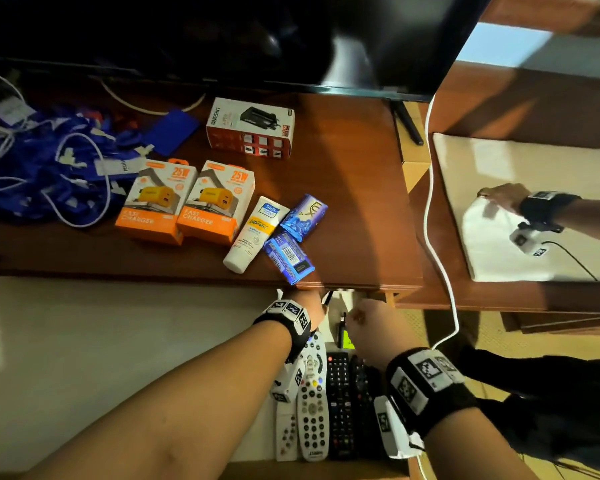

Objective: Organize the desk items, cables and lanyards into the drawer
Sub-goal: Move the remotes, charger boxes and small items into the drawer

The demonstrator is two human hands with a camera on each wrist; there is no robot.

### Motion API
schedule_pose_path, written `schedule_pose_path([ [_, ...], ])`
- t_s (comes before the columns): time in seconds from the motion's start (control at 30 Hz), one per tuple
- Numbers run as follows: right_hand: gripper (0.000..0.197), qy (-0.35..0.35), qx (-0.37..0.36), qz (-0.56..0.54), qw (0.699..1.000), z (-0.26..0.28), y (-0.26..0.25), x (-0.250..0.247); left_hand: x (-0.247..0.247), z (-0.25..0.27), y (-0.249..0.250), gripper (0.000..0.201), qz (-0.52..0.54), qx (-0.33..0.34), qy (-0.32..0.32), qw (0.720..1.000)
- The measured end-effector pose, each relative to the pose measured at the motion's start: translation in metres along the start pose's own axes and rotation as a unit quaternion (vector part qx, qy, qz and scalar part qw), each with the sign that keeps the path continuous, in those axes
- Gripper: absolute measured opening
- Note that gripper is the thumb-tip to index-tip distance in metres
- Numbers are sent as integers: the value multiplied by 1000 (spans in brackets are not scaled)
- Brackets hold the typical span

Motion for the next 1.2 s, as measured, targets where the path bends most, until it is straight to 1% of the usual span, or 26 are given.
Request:
schedule_pose_path([
  [0.07, 13, 21, -12, -8, 1000, 7, -7, -18, -1, -2, 2, 32, -7, 3, 14, 1000],
  [0.13, 10, 38, -23, -29, 999, 10, -15, -37, -2, -5, 2, 30, 9, -1, 22, 1000],
  [0.23, 12, 71, -43, -53, 995, 11, -25, -62, 3, -9, 2, 29, 24, 2, 0, 1000],
  [0.3, 13, 94, -57, -59, 992, 9, -31, -75, -1, -8, 7, 29, 20, 20, 6, 1000],
  [0.37, 12, 114, -67, -66, 989, 6, -35, -84, -3, -4, 14, 21, 25, 42, 4, 999],
  [0.4, 12, 121, -71, -67, 988, 5, -37, -87, -5, 0, 15, 21, 27, 56, 6, 998],
  [0.47, 12, 133, -75, -68, 986, 1, -40, -91, -7, 11, 15, 27, 38, 88, 3, 995],
  [0.57, 10, 133, -74, -65, 986, -5, -46, -92, -10, 35, 6, 35, 60, 104, -29, 992],
  [0.67, 8, 128, -87, -72, 985, -10, -62, -89, -33, 69, 3, 43, 59, 118, -20, 991],
  [0.7, 8, 128, -93, -76, 984, -12, -69, -87, -42, 83, 4, 46, 59, 130, -12, 990],
  [0.73, 9, 123, -97, -83, 984, -15, -76, -85, -52, 98, 2, 45, 71, 130, -2, 989],
  [0.8, 20, 98, -100, -90, 986, -21, -90, -76, -73, 126, -11, 26, 117, 105, 33, 987],
  [0.87, 40, 57, -96, -73, 991, -27, -105, -60, -97, 150, -22, 9, 138, 95, 74, 983],
  [0.9, 52, 34, -92, -55, 994, -29, -113, -51, -109, 160, -28, 8, 133, 91, 90, 983],
  [0.93, 65, 19, -90, -33, 995, -29, -120, -43, -123, 170, -35, 11, 126, 80, 111, 983],
  [0.97, 77, 12, -87, -7, 996, -28, -127, -35, -137, 180, -42, 14, 120, 65, 139, 981],
  [1.0, 83, 14, -83, 18, 996, -27, -133, -30, -153, 187, -49, 16, 120, 49, 172, 977],
  [1.07, 81, 27, -71, 41, 996, -25, -139, -23, -180, 199, -56, 13, 120, 32, 224, 967],
  [1.1, 77, 31, -63, 39, 997, -24, -139, -21, -192, 200, -54, 12, 109, 31, 238, 965],
  [1.2, 71, 27, -35, 24, 999, -19, -127, -14, -221, 187, -31, 9, 67, 61, 257, 962],
])
Point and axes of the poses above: each hand's wrist, its own z-axis away from the middle knuckle, its own x-axis out of the palm, y = z × x, the point moved 10 cm from there along -z, towards the middle knuckle, and after that the axes turned 13 degrees about x, right-handed, at the moved point
